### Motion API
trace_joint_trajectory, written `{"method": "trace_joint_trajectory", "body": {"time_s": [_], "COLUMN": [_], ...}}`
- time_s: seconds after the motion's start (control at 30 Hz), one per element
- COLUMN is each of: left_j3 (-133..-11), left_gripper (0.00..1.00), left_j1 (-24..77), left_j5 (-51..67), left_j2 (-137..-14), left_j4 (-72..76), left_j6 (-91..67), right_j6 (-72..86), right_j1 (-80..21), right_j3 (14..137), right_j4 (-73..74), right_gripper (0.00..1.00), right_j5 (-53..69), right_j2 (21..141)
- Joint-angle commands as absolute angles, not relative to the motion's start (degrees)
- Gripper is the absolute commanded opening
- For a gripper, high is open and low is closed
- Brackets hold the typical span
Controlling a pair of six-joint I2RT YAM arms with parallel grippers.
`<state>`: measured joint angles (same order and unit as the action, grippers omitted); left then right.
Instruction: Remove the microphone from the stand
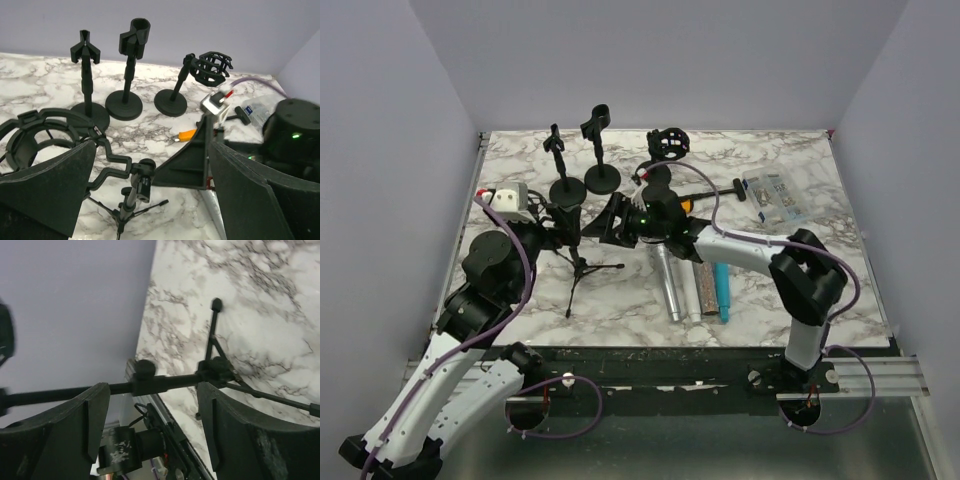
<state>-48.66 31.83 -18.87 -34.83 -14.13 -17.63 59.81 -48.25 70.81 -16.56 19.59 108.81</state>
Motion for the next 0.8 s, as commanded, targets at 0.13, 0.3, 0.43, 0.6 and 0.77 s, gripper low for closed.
{"method": "trace_joint_trajectory", "body": {"time_s": [0.13, 0.3, 0.43, 0.6, 0.77], "left_j3": [-54.49, -53.92, -52.84, -52.21, -48.39], "left_gripper": [0.98, 0.97, 0.97, 0.99, 0.98], "left_j1": [31.37, 31.28, 31.12, 31.02, 30.8], "left_j5": [-18.54, -16.58, -16.53, -14.91, -10.06], "left_j2": [-37.39, -39.35, -40.34, -37.54, -35.76], "left_j4": [-23.49, -24.11, -25.53, -28.87, -34.28], "left_j6": [-24.08, -26.23, -27.9, -30.14, -35.37], "right_j6": [54.84, 54.36, 53.08, 47.46, 41.75], "right_j1": [-47.77, -47.34, -46.38, -46.15, -46.14], "right_j3": [66.22, 62.36, 59.44, 57.6, 57.23], "right_j4": [-13.22, -13.25, -12.45, -6.34, -1.53], "right_gripper": [0.79, 0.79, 0.8, 0.85, 0.89], "right_j5": [16.87, 15.98, 15.52, 11.98, 9.64], "right_j2": [98.12, 94.91, 91.61, 86.36, 81.6]}}
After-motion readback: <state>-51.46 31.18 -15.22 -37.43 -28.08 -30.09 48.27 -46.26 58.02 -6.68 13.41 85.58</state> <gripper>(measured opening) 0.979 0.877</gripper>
